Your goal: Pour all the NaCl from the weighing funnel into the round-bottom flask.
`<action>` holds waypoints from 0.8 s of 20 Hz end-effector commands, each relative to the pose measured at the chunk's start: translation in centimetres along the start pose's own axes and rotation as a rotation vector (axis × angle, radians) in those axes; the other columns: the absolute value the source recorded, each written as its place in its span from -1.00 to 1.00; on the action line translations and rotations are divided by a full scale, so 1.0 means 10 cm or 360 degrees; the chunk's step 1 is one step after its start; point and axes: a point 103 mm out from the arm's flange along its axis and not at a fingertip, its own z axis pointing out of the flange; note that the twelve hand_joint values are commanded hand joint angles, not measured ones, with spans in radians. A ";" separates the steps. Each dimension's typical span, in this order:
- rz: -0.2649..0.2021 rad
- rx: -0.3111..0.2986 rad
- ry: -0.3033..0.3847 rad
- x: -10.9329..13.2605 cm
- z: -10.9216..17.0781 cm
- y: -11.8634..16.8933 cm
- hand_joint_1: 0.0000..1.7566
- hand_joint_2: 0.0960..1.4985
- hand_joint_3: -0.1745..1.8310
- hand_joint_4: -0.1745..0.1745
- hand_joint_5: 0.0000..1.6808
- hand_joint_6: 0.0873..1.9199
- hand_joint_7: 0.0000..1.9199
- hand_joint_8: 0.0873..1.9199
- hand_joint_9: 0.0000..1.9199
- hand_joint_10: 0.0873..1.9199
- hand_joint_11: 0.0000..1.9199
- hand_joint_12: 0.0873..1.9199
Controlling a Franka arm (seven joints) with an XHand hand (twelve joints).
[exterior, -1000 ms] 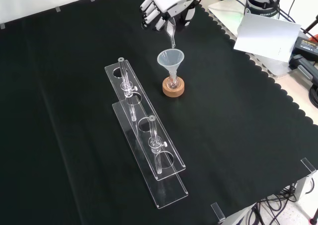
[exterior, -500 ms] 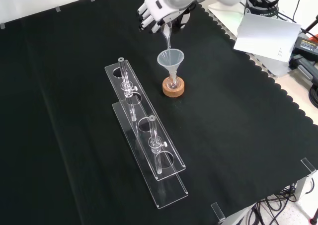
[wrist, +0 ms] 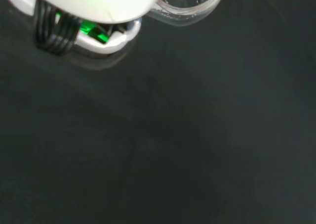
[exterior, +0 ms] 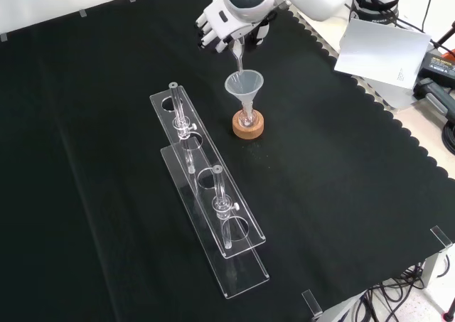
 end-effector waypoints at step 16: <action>-0.0005 -0.0028 -0.0191 0.12 -0.10 -0.03 0.27 -0.31 0.03 1.00 0.44 -0.13 -0.49 -0.33 -0.13 -0.63 -0.26 0.12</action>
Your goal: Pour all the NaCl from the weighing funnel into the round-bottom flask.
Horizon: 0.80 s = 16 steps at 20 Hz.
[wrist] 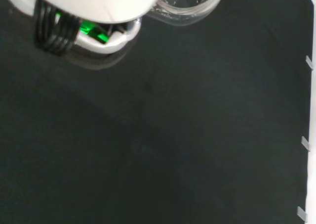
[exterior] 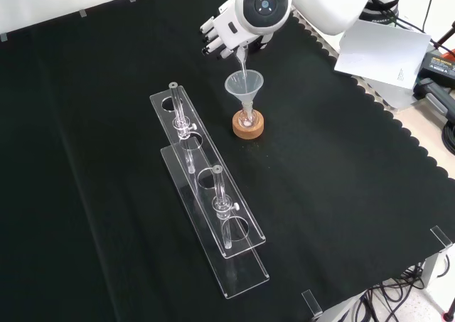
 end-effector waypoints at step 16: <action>0.0076 -0.0019 -0.0331 0.10 -0.18 -0.06 0.27 -0.31 0.03 1.00 0.44 -0.13 -0.50 -0.33 -0.14 -0.63 -0.26 0.12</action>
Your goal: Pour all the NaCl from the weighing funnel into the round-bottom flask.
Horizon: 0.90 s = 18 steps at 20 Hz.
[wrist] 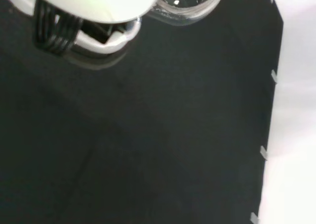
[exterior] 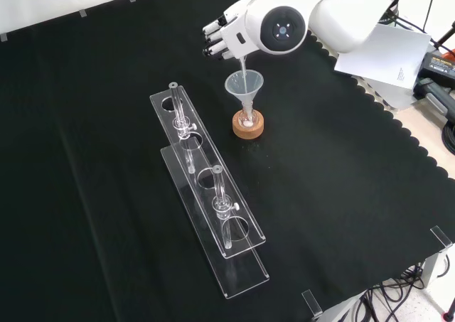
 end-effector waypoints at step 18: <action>0.0091 0.0026 -0.0368 0.16 -0.28 -0.09 0.27 -0.31 0.03 1.00 0.44 -0.13 -0.50 -0.33 -0.15 -0.63 -0.26 0.11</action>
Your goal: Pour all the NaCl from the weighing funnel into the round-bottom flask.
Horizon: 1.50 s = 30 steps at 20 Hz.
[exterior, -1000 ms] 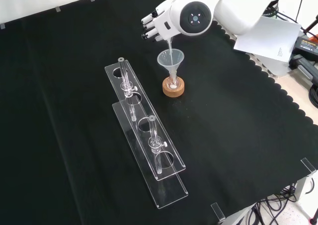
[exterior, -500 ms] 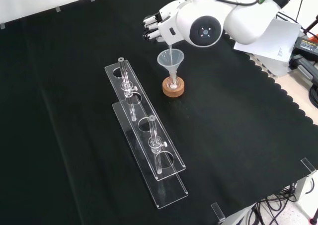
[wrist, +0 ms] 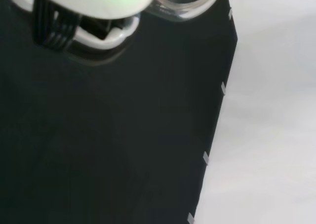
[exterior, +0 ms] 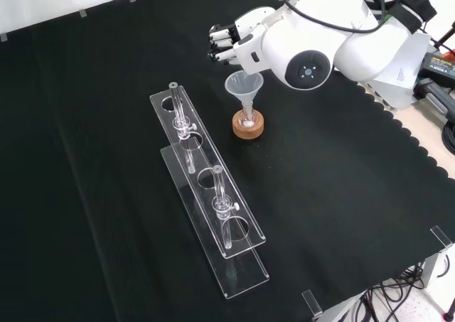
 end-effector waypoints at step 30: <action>-0.0167 -0.0007 0.0937 -0.27 0.51 0.14 0.27 -0.31 0.02 1.00 0.44 -0.13 -0.50 -0.33 -0.15 -0.63 -0.25 0.10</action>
